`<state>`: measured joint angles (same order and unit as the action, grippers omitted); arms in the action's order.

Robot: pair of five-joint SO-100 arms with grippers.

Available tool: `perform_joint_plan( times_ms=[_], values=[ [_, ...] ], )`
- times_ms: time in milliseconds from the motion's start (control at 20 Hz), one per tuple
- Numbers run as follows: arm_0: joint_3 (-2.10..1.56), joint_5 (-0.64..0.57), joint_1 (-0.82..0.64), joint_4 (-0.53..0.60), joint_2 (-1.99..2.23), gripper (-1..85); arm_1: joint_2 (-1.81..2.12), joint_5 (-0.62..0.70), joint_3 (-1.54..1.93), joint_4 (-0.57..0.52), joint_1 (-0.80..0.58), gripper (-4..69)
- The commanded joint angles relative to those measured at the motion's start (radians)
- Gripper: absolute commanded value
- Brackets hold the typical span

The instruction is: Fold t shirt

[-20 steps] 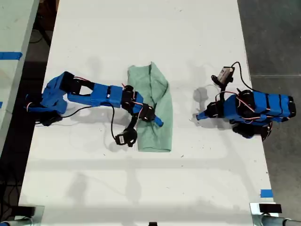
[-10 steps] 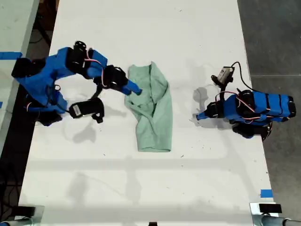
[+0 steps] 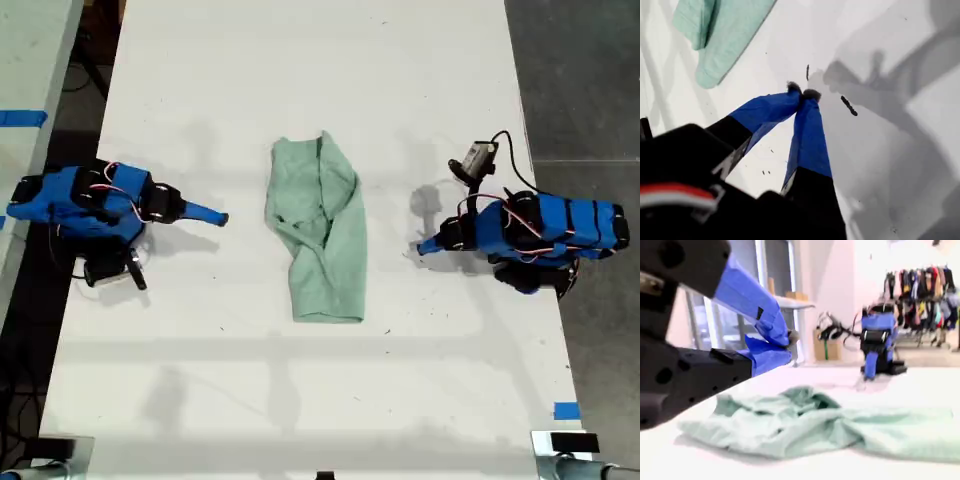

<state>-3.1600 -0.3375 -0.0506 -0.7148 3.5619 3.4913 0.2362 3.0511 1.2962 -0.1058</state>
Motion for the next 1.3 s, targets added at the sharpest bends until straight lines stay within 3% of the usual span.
perform_joint_plan(
  times_ms=[0,250,1050,1250],
  values=[
    [-0.078,0.012,-0.08,-0.078,0.044,0.0,0.014,0.0,0.058,-0.005,-0.017,1.5],
    [-0.084,0.115,-0.103,-0.156,0.044,0.1,0.014,-0.017,0.058,0.005,-0.02,-0.5],
    [-0.08,0.137,-0.179,-0.169,0.044,1.4,0.014,-0.058,0.058,0.017,-0.034,-0.9],
    [-0.078,0.137,-0.143,-0.178,0.044,0.1,0.014,-0.057,0.058,0.021,-0.061,-0.9]
  ],
)
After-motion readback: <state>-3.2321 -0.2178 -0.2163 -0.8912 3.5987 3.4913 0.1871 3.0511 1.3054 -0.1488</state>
